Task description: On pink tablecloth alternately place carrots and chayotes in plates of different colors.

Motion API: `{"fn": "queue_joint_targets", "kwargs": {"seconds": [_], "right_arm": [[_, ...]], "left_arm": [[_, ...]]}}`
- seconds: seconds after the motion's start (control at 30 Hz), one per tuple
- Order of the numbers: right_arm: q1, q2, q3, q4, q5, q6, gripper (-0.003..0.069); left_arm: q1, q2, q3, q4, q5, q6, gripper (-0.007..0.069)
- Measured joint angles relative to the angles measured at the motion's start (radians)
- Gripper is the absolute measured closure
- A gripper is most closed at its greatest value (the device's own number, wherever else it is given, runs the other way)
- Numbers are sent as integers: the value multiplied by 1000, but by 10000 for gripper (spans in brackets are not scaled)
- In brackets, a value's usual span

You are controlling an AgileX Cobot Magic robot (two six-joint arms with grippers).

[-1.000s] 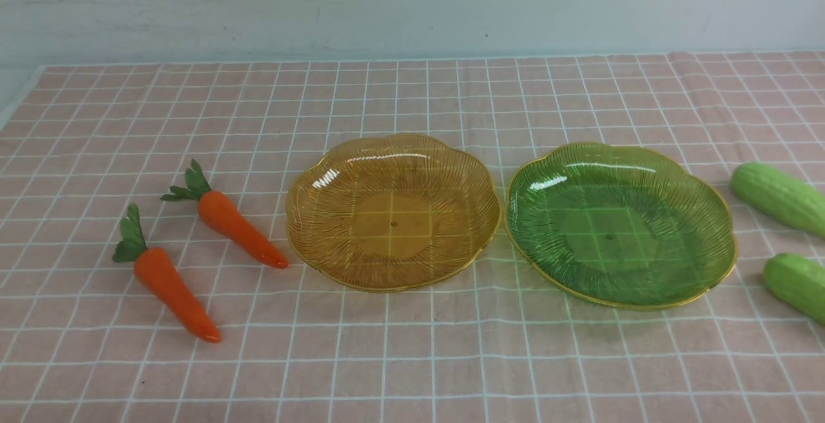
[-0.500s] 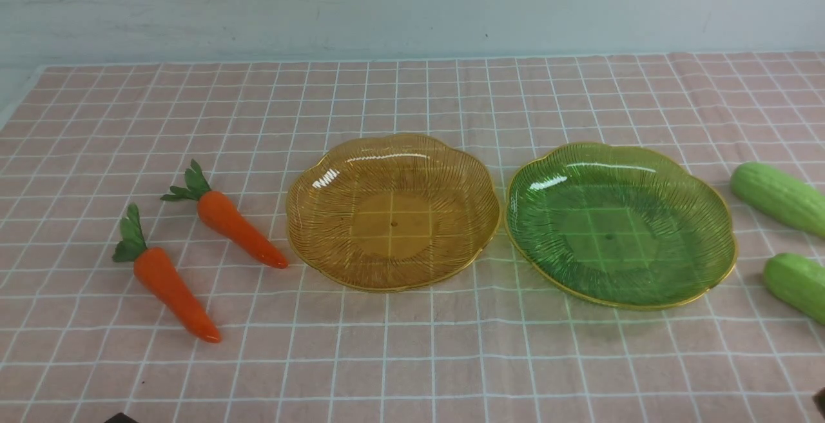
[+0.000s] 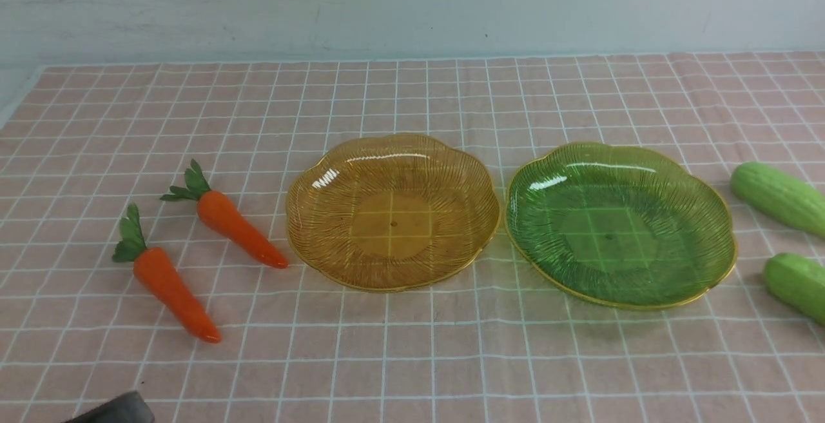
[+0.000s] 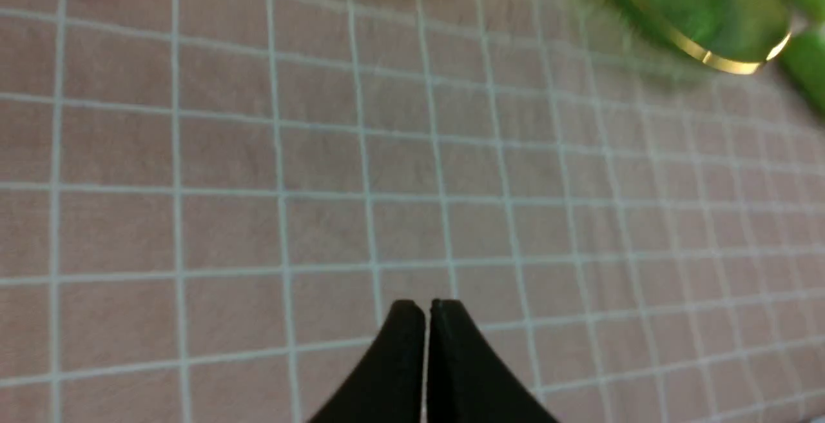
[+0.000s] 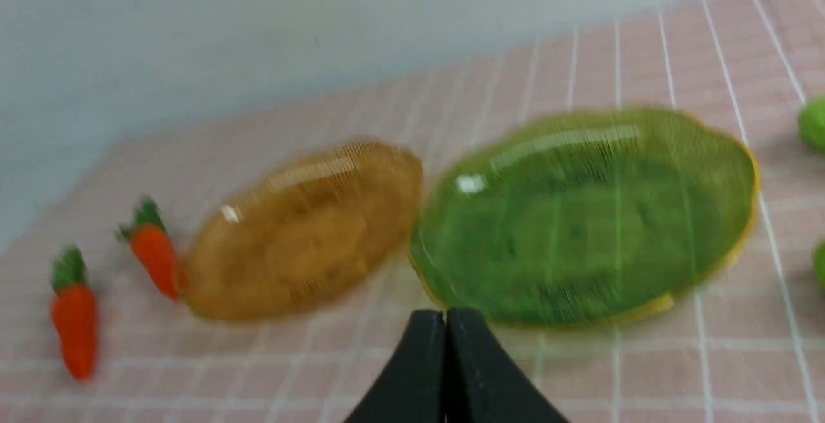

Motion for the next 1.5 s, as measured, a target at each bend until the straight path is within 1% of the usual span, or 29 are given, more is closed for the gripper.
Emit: {"fn": "queue_joint_targets", "kwargs": {"seconds": [0.1, 0.17, 0.27, 0.3, 0.37, 0.43, 0.53, 0.63, 0.77, 0.9, 1.17, 1.3, 1.4, 1.5], "right_arm": [[0, 170, -79, -195, 12, 139, 613], [-1, 287, -127, -300, 12, 183, 558], [-2, 443, -196, -417, 31, 188, 433], [-2, 496, -220, -464, 53, 180, 363], [-2, 582, -258, -521, 91, 178, 255], [-2, 656, -288, -567, 115, 175, 179], [-2, 745, -311, -612, 128, 173, 110], [-2, 821, -331, -647, 126, 171, 75], [-2, 915, -355, -688, 111, 163, 64], [-2, 1019, -391, -763, 106, 147, 71], [-2, 1161, -441, -892, 101, 143, 80], [-2, 1208, -444, -917, 89, 142, 92], [-2, 1219, -449, -923, 82, 136, 144], [-2, 1220, -453, -919, 87, 125, 237]], "left_arm": [[0, 174, -97, 64, 85, 92, 627], [0, 280, -132, 108, 91, 117, 625], [0, 372, -145, 144, 86, 129, 616], [0, 393, -147, 155, 83, 131, 611], [0, 421, -149, 167, 77, 131, 599], [0, 437, -150, 176, 68, 131, 579], [0, 439, -150, 178, 57, 131, 562], [0, 439, -151, 179, 44, 131, 533], [0, 439, -151, 179, 44, 139, 505], [0, 439, -151, 179, 44, 141, 487], [0, 439, -151, 179, 44, 143, 487], [0, 439, -151, 179, 48, 143, 487], [0, 437, -151, 179, 48, 143, 487], [0, 436, -151, 178, 48, 143, 487]]}}
